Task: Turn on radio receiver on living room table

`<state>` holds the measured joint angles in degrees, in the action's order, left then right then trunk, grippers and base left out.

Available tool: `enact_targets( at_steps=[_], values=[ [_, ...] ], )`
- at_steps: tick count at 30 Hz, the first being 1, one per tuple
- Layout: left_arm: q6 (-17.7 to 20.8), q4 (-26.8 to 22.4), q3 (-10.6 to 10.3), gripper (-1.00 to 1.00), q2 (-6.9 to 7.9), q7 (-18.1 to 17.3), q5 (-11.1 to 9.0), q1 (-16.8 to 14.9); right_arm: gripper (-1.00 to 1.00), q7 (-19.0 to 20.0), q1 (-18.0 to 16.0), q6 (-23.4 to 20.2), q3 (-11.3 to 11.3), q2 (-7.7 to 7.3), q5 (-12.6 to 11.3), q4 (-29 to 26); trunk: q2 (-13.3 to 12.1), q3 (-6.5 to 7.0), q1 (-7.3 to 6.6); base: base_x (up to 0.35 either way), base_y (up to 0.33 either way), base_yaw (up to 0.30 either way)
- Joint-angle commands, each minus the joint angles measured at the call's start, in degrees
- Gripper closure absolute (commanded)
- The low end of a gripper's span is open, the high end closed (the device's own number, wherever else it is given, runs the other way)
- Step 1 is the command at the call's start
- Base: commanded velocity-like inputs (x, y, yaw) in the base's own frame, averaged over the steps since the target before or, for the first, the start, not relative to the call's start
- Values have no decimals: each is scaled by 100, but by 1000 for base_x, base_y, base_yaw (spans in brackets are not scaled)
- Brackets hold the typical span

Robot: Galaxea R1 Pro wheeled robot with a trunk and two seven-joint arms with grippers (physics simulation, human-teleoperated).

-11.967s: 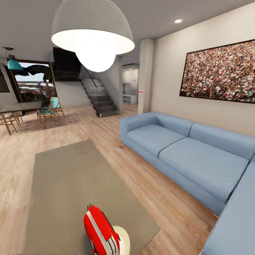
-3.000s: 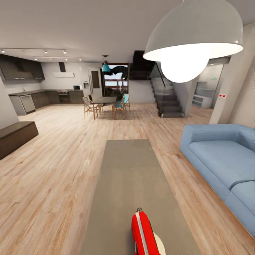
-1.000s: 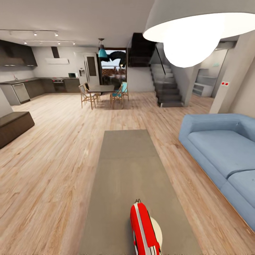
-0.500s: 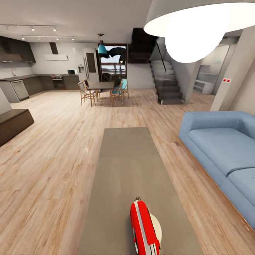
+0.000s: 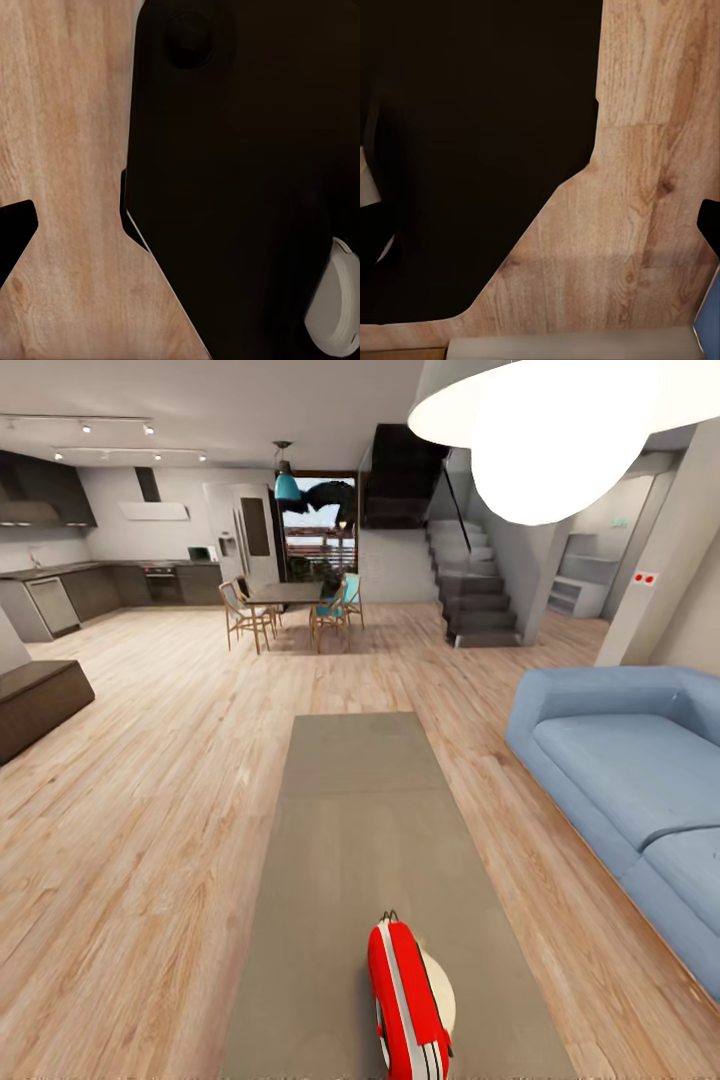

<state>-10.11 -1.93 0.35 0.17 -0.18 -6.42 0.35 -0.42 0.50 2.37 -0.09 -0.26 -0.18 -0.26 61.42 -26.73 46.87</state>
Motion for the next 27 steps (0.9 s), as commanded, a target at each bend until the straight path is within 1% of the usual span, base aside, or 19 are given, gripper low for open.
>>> enact_targets(
  at_steps=[1,27],
  values=[
    [0,0,0,-100,0,0,0,0,-100,-1,-1,0,0,0,0,0,0,-9,0,0,0,0],
    [0,0,0,-100,-1,0,0,0,-100,3,1,0,0,0,-2,0,0,-246,0,0,0,0]
  ],
)
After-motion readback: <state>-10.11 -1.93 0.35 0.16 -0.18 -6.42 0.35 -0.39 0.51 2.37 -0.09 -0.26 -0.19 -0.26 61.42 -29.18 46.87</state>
